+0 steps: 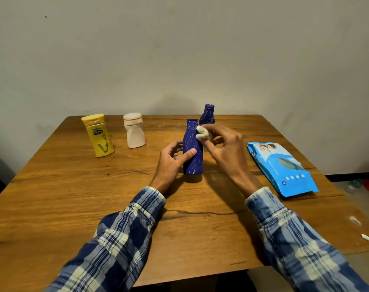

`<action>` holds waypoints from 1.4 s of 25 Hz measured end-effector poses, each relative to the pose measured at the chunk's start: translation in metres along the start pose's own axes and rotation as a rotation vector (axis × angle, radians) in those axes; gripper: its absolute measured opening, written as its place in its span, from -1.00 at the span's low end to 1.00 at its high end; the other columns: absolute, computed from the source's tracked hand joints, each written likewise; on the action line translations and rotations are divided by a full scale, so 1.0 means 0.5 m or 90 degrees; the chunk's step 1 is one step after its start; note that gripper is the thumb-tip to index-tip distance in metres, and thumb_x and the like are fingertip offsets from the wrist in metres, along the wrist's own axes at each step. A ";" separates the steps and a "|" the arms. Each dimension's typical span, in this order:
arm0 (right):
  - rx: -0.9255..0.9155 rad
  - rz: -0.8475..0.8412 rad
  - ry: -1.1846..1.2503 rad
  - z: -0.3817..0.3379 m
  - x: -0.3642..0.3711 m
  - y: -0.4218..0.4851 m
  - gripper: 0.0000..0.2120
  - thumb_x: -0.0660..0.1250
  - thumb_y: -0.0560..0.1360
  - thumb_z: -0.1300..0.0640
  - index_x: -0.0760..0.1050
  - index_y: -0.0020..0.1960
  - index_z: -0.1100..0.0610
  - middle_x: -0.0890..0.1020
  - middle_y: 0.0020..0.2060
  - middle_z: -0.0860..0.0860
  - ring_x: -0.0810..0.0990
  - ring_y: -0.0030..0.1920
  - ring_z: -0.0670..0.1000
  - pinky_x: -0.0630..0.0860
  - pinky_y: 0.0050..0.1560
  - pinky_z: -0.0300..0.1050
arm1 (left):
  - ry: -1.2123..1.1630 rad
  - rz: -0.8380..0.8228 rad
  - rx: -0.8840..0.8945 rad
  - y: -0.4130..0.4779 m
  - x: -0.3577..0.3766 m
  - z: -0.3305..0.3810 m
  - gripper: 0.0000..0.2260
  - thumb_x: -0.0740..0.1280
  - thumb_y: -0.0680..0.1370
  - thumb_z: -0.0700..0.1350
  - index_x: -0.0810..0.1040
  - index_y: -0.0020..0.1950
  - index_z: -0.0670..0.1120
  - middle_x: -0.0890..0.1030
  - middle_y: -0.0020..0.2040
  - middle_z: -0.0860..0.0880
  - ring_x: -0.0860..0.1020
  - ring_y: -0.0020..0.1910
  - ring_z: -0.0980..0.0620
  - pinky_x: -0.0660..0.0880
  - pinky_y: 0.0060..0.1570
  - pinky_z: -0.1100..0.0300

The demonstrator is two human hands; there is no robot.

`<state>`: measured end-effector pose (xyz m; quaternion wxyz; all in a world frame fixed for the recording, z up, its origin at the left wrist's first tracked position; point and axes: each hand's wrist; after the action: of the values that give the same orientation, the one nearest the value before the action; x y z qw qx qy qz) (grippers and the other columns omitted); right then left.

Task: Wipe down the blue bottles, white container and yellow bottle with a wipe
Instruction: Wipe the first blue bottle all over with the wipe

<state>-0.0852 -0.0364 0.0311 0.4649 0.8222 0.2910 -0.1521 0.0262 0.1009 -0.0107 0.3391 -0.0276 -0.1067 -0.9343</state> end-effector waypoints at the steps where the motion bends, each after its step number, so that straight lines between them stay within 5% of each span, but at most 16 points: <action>1: -0.031 -0.042 -0.026 0.001 0.007 -0.008 -0.68 0.48 0.50 0.21 0.61 0.24 0.13 0.65 0.13 0.01 0.61 0.05 -0.09 0.60 -0.03 -0.26 | -0.004 0.005 -0.002 -0.001 -0.001 0.000 -0.72 0.39 0.60 -0.21 0.50 0.30 -0.07 0.64 0.22 -0.10 0.70 0.09 0.02 0.67 -0.03 0.05; 4: -0.044 -0.103 -0.017 0.009 0.003 -0.021 -0.73 0.47 0.49 0.27 0.66 0.18 0.13 0.64 0.06 0.02 0.58 -0.01 -0.11 0.49 -0.10 -0.41 | -0.024 0.026 -0.013 -0.001 -0.008 0.001 -0.68 0.40 0.60 -0.22 0.48 0.34 -0.07 0.69 0.17 -0.13 0.71 0.09 -0.07 0.67 -0.06 0.08; 8: 0.033 0.045 0.071 0.002 -0.014 0.002 -0.73 0.46 0.51 0.28 0.65 0.21 0.15 0.63 0.09 0.03 0.60 0.05 -0.12 0.54 -0.09 -0.41 | -0.042 0.015 -0.020 -0.002 -0.002 0.009 -0.68 0.41 0.58 -0.22 0.47 0.29 0.04 0.71 0.13 -0.13 0.72 0.07 -0.05 0.65 -0.07 0.14; 13: -0.047 -0.149 -0.017 0.003 0.002 -0.017 -0.71 0.45 0.50 0.29 0.65 0.21 0.13 0.59 0.11 -0.01 0.55 0.08 -0.11 0.54 0.02 -0.35 | -0.079 0.020 -0.019 -0.008 -0.004 0.009 -0.70 0.37 0.60 -0.28 0.50 0.27 0.00 0.75 0.04 -0.04 0.72 0.06 -0.02 0.65 -0.08 0.15; 18: 0.025 0.006 0.053 -0.006 -0.008 -0.002 -0.73 0.44 0.52 0.30 0.64 0.21 0.19 0.59 0.08 0.02 0.56 0.04 -0.14 0.51 -0.06 -0.45 | -0.070 -0.002 -0.020 -0.004 0.001 0.006 -0.66 0.41 0.57 -0.28 0.51 0.32 -0.06 0.72 0.14 -0.11 0.71 0.10 -0.05 0.65 -0.05 0.15; 21: -0.081 -0.130 -0.024 -0.010 0.007 -0.017 -0.72 0.47 0.50 0.26 0.65 0.21 0.15 0.57 0.09 0.01 0.53 0.06 -0.12 0.48 -0.02 -0.40 | -0.087 0.007 -0.020 -0.004 -0.009 -0.002 -0.61 0.41 0.56 -0.28 0.50 0.39 -0.17 0.68 0.22 -0.16 0.68 0.18 -0.08 0.65 0.04 0.09; 25: 0.037 0.027 0.037 0.000 -0.006 0.000 -0.72 0.45 0.52 0.27 0.64 0.22 0.16 0.57 0.06 -0.01 0.56 0.00 -0.14 0.60 -0.06 -0.28 | -0.039 -0.008 -0.005 -0.002 -0.006 -0.005 -0.50 0.46 0.52 -0.31 0.46 0.45 -0.20 0.66 0.26 -0.15 0.67 0.20 -0.04 0.64 0.10 0.09; 29: -0.105 -0.146 -0.032 -0.021 0.004 -0.015 -0.72 0.47 0.49 0.26 0.65 0.19 0.17 0.58 0.08 0.00 0.52 0.02 -0.14 0.48 -0.03 -0.41 | -0.055 -0.012 -0.003 -0.001 -0.010 -0.015 -0.52 0.47 0.50 -0.32 0.49 0.42 -0.19 0.65 0.26 -0.16 0.64 0.25 -0.09 0.61 0.21 -0.06; 33: 0.002 -0.004 0.004 -0.012 -0.008 0.010 -0.73 0.46 0.50 0.30 0.65 0.19 0.16 0.58 0.09 0.04 0.57 0.06 -0.06 0.54 -0.03 -0.34 | -0.021 -0.029 0.006 0.000 -0.004 -0.011 -0.52 0.47 0.51 -0.32 0.49 0.41 -0.19 0.67 0.25 -0.15 0.65 0.24 -0.08 0.61 0.19 -0.01; 35: -0.071 -0.100 -0.049 -0.023 -0.001 0.001 -0.73 0.47 0.47 0.32 0.66 0.16 0.16 0.59 0.10 0.06 0.55 0.11 -0.02 0.51 0.07 -0.28 | -0.043 -0.035 -0.003 0.000 -0.003 -0.015 -0.59 0.44 0.53 -0.32 0.52 0.37 -0.19 0.67 0.24 -0.16 0.63 0.26 -0.12 0.58 0.25 -0.11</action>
<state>-0.0853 -0.0268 0.0378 0.5075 0.7632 0.3445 -0.2034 0.0274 0.1001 -0.0182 0.3093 -0.0571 -0.1166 -0.9421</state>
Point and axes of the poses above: each hand's wrist, its own y-axis towards the middle knuckle, its own x-axis out of the palm, z = x × y
